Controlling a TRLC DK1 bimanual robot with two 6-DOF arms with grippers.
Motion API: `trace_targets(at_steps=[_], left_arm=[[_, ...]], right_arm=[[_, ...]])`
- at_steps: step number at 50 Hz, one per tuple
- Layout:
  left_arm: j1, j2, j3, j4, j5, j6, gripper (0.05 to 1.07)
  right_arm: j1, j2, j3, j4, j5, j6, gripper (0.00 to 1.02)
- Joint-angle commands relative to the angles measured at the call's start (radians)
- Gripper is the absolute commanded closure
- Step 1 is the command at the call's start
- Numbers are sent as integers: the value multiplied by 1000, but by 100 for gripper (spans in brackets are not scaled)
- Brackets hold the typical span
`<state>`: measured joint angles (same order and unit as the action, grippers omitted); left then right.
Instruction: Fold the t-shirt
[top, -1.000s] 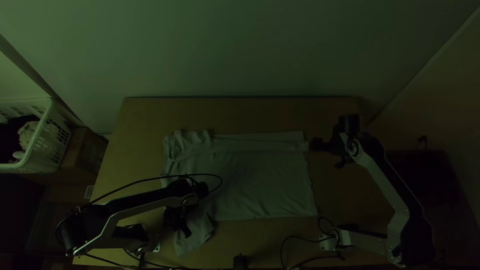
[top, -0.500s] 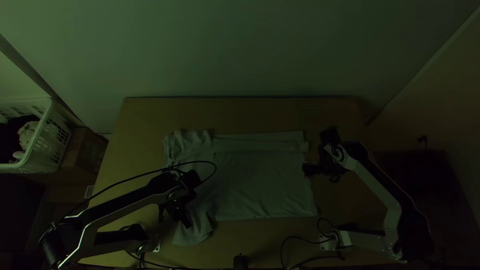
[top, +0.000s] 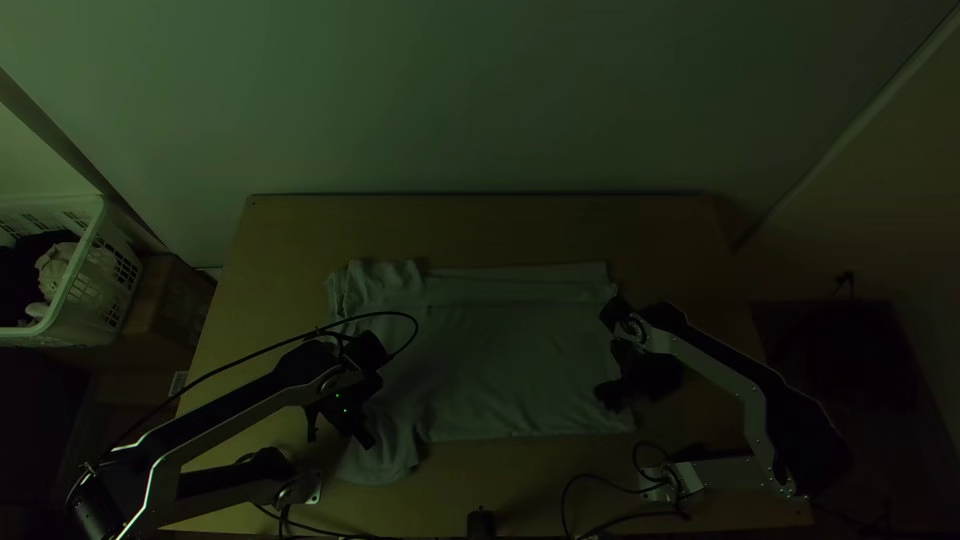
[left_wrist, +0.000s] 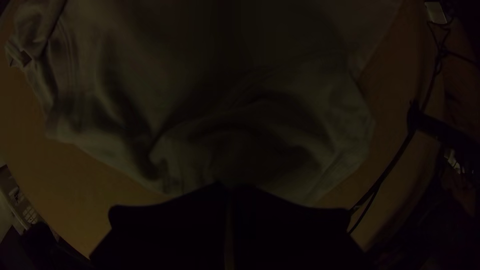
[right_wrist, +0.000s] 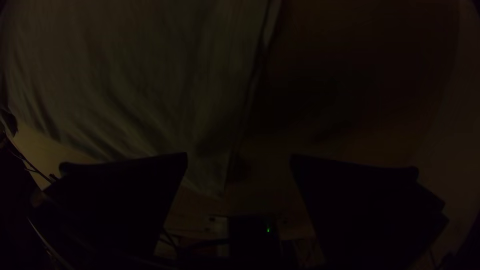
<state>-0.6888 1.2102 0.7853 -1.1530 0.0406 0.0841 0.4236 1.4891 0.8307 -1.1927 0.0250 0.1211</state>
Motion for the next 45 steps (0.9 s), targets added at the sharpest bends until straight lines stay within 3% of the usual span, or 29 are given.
trace_targets(at_steps=[1,9,12,16,17,25,45], left_arm=[[14,-21,-27,-8,7,22,104],[23,-32,-32,-2,7,25,104],[25,-34,-32,-1,7,25,104],[31,-34,-32,1,7,25,104],[32,-34,-32,3,7,26,104],[34,-35,-32,13,8,26,104],[124,-52,5,21,8,60,104]], right_arm=[[37,22,-39,-22,-4,-15,10],[84,26,-68,-42,-5,-14,22],[96,33,-70,-33,-5,-14,40],[109,30,-71,5,-5,-20,83],[109,28,-71,12,-5,-21,85],[112,42,-71,5,-5,-32,98],[118,2,-2,15,-4,-52,99]])
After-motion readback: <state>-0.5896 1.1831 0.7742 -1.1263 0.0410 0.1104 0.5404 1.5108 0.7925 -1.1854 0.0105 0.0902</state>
